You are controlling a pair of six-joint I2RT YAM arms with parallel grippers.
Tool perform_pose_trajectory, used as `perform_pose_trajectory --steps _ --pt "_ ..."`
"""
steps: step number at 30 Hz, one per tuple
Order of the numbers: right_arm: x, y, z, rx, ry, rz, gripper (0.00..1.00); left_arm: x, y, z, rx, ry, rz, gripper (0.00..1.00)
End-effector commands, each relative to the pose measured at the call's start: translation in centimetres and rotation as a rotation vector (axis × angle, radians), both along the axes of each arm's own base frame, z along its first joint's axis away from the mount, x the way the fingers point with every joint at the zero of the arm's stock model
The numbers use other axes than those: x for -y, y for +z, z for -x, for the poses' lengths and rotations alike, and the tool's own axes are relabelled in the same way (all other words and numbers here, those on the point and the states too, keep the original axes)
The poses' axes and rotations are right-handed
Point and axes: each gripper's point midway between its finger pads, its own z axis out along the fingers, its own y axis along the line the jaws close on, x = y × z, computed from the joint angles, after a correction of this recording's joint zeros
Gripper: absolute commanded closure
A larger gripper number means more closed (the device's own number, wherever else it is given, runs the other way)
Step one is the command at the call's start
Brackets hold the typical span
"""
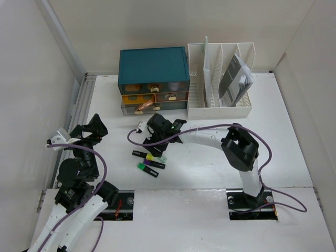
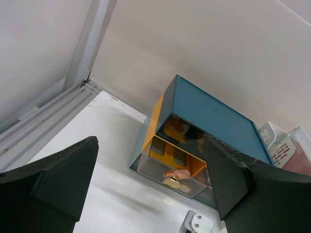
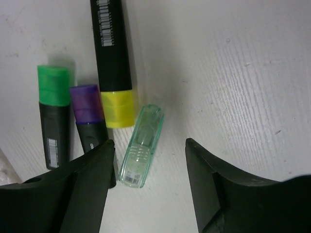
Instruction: Organize the desk
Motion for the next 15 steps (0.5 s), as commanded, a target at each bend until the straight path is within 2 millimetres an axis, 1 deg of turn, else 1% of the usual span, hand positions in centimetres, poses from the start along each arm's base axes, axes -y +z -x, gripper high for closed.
perform_pose_trajectory --steps 1,2,3,4,5,7,8,10,11,15 --pt "-1.6 0.7 -0.1 0.056 -0.084 -0.050 0.34 -0.3 0.9 0.2 0.037 0.012 0.014 0.13" --pt "-1.9 1.2 0.0 0.072 -0.094 -0.061 0.34 -0.3 0.9 0.2 0.037 0.012 0.014 0.13" --pt "-1.7 1.2 -0.3 0.081 -0.117 -0.055 0.34 -0.3 0.9 0.2 0.037 0.012 0.014 0.13" --pt "-1.9 1.2 0.0 0.092 -0.113 -0.050 0.34 -0.3 0.9 0.2 0.037 0.012 0.014 0.13" --pt "-1.9 1.3 -0.5 0.107 -0.138 -0.052 0.34 -0.3 0.9 0.2 0.037 0.012 0.014 0.13" --pt "-1.8 0.2 -0.4 0.098 -0.137 -0.032 0.34 -0.3 0.9 0.2 0.037 0.012 0.014 0.13" --pt "-1.7 0.2 -0.7 0.108 -0.160 -0.025 0.34 -0.3 0.9 0.2 0.037 0.012 0.014 0.13" --pt "-1.1 -0.6 -0.4 0.099 -0.160 -0.006 0.35 -0.3 0.9 0.2 0.037 0.012 0.014 0.13" --pt "-1.3 -0.5 -0.5 0.103 -0.160 -0.016 0.35 -0.3 0.9 0.2 0.037 0.012 0.014 0.13" --pt "-0.7 -1.1 -0.9 0.132 -0.158 0.009 0.35 -0.3 0.9 0.2 0.037 0.012 0.014 0.13"
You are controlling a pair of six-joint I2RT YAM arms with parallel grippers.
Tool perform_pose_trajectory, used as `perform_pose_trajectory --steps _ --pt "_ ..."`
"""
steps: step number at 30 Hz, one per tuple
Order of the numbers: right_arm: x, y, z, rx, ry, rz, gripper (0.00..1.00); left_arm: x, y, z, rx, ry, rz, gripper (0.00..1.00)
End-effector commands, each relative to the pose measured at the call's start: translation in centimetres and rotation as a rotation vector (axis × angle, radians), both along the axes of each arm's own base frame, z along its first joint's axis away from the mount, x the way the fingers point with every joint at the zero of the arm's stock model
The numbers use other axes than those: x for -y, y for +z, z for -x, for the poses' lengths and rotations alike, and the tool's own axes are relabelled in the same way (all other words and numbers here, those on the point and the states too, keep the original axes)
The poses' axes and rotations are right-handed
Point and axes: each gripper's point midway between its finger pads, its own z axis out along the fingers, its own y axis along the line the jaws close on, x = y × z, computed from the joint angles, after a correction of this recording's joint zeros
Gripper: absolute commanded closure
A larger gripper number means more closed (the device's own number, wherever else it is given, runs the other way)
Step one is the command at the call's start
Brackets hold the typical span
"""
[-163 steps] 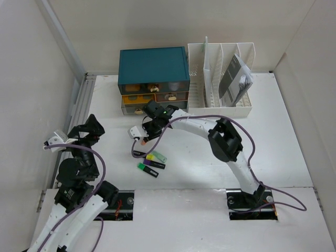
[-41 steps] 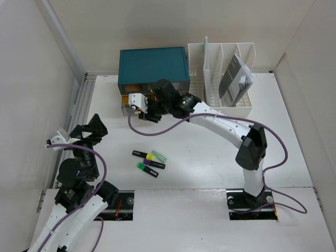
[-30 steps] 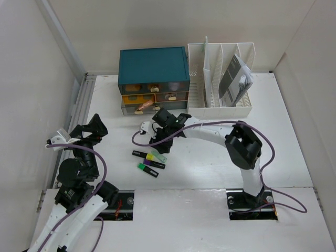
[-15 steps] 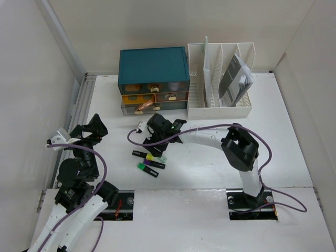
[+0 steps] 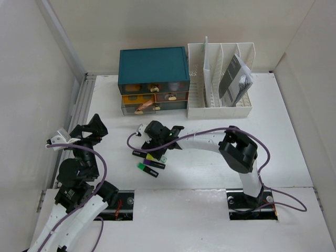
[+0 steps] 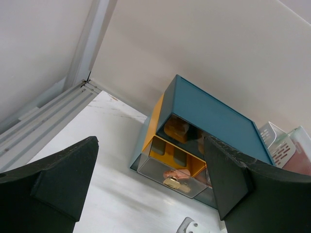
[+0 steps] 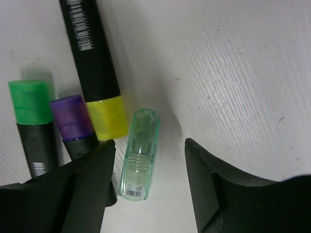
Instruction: Organize the desk
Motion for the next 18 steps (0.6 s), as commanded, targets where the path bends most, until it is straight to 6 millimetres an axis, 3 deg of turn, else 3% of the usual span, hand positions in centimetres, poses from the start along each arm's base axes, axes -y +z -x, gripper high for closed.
perform_pose_trajectory --steps 1,9,14,18 --pt "-0.3 0.4 -1.0 0.048 -0.033 -0.022 0.35 -0.3 0.9 0.2 0.038 0.011 0.015 0.13" --pt "0.2 -0.6 -1.0 0.053 -0.033 0.001 0.41 -0.3 0.9 0.2 0.038 0.011 0.015 0.13" --pt "0.1 -1.5 -0.6 0.044 -0.023 0.018 0.55 -0.3 0.9 0.2 0.038 0.011 0.015 0.13" --pt "0.1 -1.9 0.1 0.056 0.005 0.037 0.59 -0.3 0.9 0.2 0.038 0.011 0.015 0.13"
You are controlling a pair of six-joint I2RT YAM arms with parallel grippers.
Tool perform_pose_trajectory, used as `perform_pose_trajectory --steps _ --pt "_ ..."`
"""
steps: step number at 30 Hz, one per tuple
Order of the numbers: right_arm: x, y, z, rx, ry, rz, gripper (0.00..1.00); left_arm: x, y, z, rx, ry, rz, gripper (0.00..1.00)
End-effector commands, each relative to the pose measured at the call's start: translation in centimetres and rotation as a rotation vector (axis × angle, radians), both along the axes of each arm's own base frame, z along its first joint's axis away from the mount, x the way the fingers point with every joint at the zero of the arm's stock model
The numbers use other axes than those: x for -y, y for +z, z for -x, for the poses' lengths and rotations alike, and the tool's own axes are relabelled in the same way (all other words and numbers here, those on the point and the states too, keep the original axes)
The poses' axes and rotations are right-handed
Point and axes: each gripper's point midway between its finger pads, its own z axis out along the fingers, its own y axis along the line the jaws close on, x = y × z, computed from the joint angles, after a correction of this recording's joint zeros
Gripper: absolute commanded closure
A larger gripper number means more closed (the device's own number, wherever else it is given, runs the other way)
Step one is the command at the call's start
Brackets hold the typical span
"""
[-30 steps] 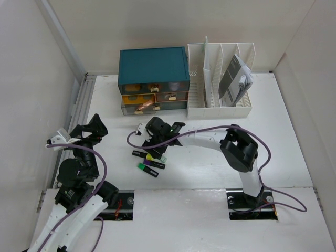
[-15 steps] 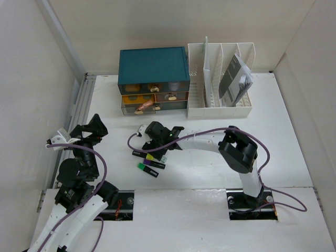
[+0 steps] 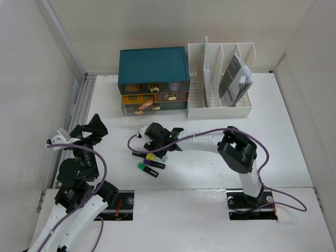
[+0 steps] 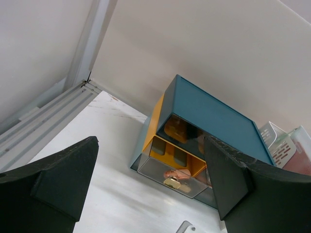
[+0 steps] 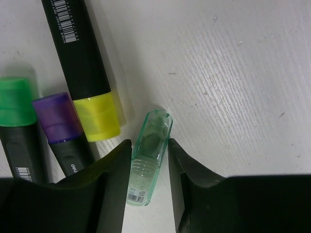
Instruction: Organize the desk
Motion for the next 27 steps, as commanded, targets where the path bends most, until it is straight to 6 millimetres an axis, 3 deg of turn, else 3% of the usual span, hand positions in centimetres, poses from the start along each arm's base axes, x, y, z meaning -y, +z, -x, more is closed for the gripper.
perform_pose_trajectory --steps 1,12,18,20,25,27 --pt "-0.6 -1.3 0.5 0.020 0.023 0.015 0.59 -0.3 0.9 0.1 0.038 0.011 0.016 0.13" --pt "-0.7 -3.1 2.0 -0.014 0.053 0.081 0.61 -0.3 0.9 0.1 0.038 0.011 0.016 0.13" --pt "-1.1 -2.6 1.8 -0.005 0.061 0.073 0.86 -0.3 0.9 0.1 0.038 0.011 0.016 0.13" --pt "-1.5 -1.8 1.3 0.015 0.066 0.067 0.96 -0.3 0.9 0.1 0.038 0.011 0.016 0.13" --pt "-2.6 2.1 -2.3 0.167 0.086 0.077 1.00 -0.3 0.9 0.1 0.038 0.011 0.016 0.13" --pt "-3.6 6.3 -4.1 0.246 0.136 0.043 1.00 -0.3 0.9 0.1 0.038 0.011 0.016 0.13"
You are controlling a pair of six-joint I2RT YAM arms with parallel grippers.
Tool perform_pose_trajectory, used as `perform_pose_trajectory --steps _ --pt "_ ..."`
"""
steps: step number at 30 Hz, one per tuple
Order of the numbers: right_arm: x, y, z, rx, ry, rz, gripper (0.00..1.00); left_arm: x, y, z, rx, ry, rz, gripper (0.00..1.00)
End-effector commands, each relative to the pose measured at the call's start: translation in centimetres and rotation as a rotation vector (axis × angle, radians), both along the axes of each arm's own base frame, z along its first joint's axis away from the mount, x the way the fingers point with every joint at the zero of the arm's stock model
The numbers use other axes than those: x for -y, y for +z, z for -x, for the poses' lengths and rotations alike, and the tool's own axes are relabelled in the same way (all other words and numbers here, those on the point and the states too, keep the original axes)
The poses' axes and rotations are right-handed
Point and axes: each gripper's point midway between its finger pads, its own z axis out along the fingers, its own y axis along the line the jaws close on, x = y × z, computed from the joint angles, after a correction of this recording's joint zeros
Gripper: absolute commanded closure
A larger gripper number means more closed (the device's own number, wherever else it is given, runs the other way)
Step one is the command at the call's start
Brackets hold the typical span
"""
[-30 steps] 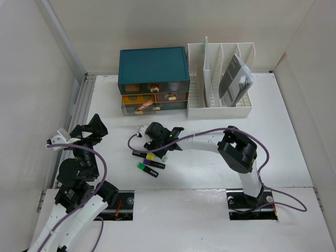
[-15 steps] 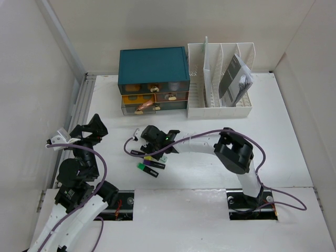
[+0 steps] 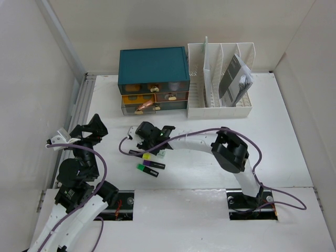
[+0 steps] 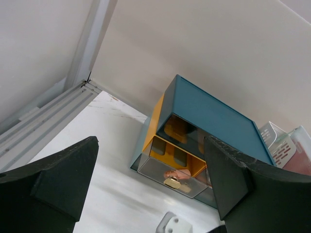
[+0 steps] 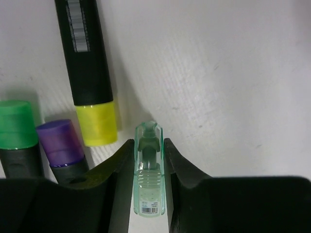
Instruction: Organize the desk
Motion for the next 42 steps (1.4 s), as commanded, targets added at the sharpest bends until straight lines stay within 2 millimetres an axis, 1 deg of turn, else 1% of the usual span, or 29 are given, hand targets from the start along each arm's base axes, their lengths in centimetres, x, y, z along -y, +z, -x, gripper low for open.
perform_pose_trajectory --steps 1,3,4,5,6,8,9,11,12,13,14,16,17,20,21,22,24,26,27,29,30,31,35,36,37,38,40,41,42 --pt "-1.2 6.8 -4.2 0.140 0.068 -0.060 1.00 -0.3 0.9 0.1 0.038 0.011 0.016 0.13" --pt "-1.6 10.9 -5.6 0.179 0.148 -0.120 1.00 -0.3 0.9 0.1 0.038 0.011 0.016 0.13" --pt "-1.9 11.8 -5.8 0.158 0.188 -0.157 1.00 -0.4 0.9 0.2 0.036 0.019 0.019 0.13" --pt "-1.1 13.3 -7.6 0.166 0.180 -0.186 1.00 -0.4 0.9 0.2 0.036 0.020 0.019 0.13" --pt "-1.1 15.5 -8.5 0.193 0.216 -0.215 1.00 -0.4 0.9 0.2 0.036 0.020 0.019 0.13" --pt "-0.4 17.7 -10.2 0.201 0.236 -0.268 1.00 -0.4 0.9 0.2 0.036 0.020 0.019 0.13" --pt "-0.4 19.8 -11.0 0.234 0.241 -0.302 1.00 -0.3 0.8 0.0 0.029 0.020 0.014 0.13" --pt "-0.1 21.0 -12.6 0.276 0.259 -0.320 1.00 -0.3 0.8 0.0 0.029 0.020 0.014 0.13" --pt "-0.4 21.3 -12.6 0.286 0.278 -0.331 1.00 -0.3 0.8 0.0 0.029 0.020 0.014 0.13" --pt "-0.6 22.4 -13.2 0.322 0.304 -0.362 1.00 -0.3 0.8 0.0 0.029 0.020 0.014 0.13" --pt "-0.4 22.7 -13.8 0.340 0.302 -0.366 1.00 -0.3 0.8 0.0 0.029 0.020 0.014 0.13" --pt "-0.9 23.7 -13.7 0.338 0.338 -0.422 1.00 -0.3 0.8 0.0 0.029 0.020 0.014 0.13" --pt "-0.9 24.0 -14.4 0.350 0.346 -0.432 1.00 -0.3 0.8 0.0 0.029 0.020 0.014 0.13" --pt "-1.5 24.1 -14.7 0.375 0.387 -0.440 1.00 -0.2 0.6 -0.2 0.021 0.020 0.009 0.13" --pt "-1.8 23.8 -14.7 0.371 0.395 -0.446 1.00 -0.2 0.6 -0.2 0.021 0.020 0.009 0.13" --pt "-2.2 24.1 -14.5 0.373 0.410 -0.465 1.00 -0.2 0.6 -0.2 0.021 0.020 0.009 0.13" --pt "-2.4 23.9 -15.3 0.397 0.411 -0.486 1.00 -0.2 0.6 -0.2 0.021 0.020 0.009 0.13" --pt "-2.6 24.5 -15.5 0.429 0.413 -0.507 1.00 -0.2 0.6 -0.2 0.021 0.020 0.009 0.13" --pt "-2.8 25.3 -15.7 0.445 0.409 -0.524 1.00 -0.2 0.6 -0.2 0.021 0.020 0.009 0.13" --pt "-3.2 25.1 -16.2 0.443 0.393 -0.527 1.00 -0.2 0.6 -0.2 0.021 0.020 0.009 0.13" --pt "-3.4 25.8 -16.5 0.469 0.395 -0.545 1.00 -0.2 0.6 -0.2 0.021 0.020 0.009 0.13" --pt "-3.3 25.8 -16.8 0.465 0.390 -0.559 1.00 -0.1 0.5 -0.4 0.013 0.019 0.004 0.13" --pt "-4.0 24.7 -17.3 0.446 0.369 -0.577 1.00 -0.1 0.5 -0.4 0.010 0.021 -0.005 0.13" --pt "-4.3 23.7 -17.5 0.417 0.350 -0.584 1.00 0.0 0.4 -0.6 0.003 0.021 -0.010 0.13" --pt "-4.5 24.8 -17.7 0.440 0.352 -0.601 1.00 0.0 0.3 -0.6 0.003 0.021 -0.010 0.13" --pt "-4.8 23.8 -17.9 0.410 0.333 -0.605 1.00 0.0 0.3 -0.6 0.003 0.021 -0.010 0.13" --pt "-5.2 23.7 -18.2 0.396 0.316 -0.623 1.00 0.0 0.2 -0.7 -0.008 0.030 -0.013 0.13" --pt "-5.5 24.2 -18.3 0.397 0.306 -0.642 0.99 0.0 0.2 -0.7 -0.008 0.030 -0.013 0.13" --pt "-5.7 23.4 -18.6 0.389 0.305 -0.636 0.99 0.0 0.2 -0.7 -0.008 0.030 -0.013 0.13"
